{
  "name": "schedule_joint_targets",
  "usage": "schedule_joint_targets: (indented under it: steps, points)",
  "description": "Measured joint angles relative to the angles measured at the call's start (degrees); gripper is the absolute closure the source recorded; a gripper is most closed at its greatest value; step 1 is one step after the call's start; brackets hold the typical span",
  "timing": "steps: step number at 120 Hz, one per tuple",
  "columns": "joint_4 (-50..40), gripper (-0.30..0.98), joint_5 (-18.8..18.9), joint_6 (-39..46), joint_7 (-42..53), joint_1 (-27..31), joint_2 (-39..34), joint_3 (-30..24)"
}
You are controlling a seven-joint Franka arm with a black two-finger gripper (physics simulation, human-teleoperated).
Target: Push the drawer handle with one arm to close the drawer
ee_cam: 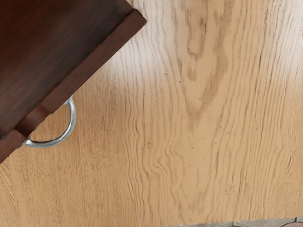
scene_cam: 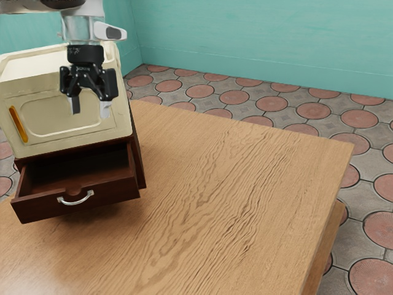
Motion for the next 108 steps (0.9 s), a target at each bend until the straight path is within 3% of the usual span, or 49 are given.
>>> schedule_joint_targets:
  steps: [18, 39, 42, 51, 56, 64, 78, 96, 108]
  points:
    - [-2.26, 0.0, 0.62, 9.48, -0.33, 0.77, -1.66, -0.03]
    - [-42.46, 0.0, 0.2, 20.43, -1.89, 1.45, -35.76, -5.24]
    - [-46.91, 0.01, -0.86, 21.51, -2.52, 4.15, -40.05, -7.33]
    - [-55.25, 0.05, -7.84, 22.13, -4.29, 21.61, -49.71, -18.54]
    - [-58.47, 0.1, -11.6, 21.47, -5.18, 27.8, -53.63, -22.69]
    - [-62.74, 0.22, -15.68, 20.28, -6.8, 31.57, -58.12, -25.45]
    - [-69.1, 0.4, -20.81, 18.4, -10.52, 32.93, -64.83, -27.53]
    - [-71.2, 0.55, -23.93, 20.2, -15.17, 33.71, -66.2, -33.72]
    - [-71.07, 0.62, -25.29, 22.32, -19.5, 37.49, -64.88, -35.24]
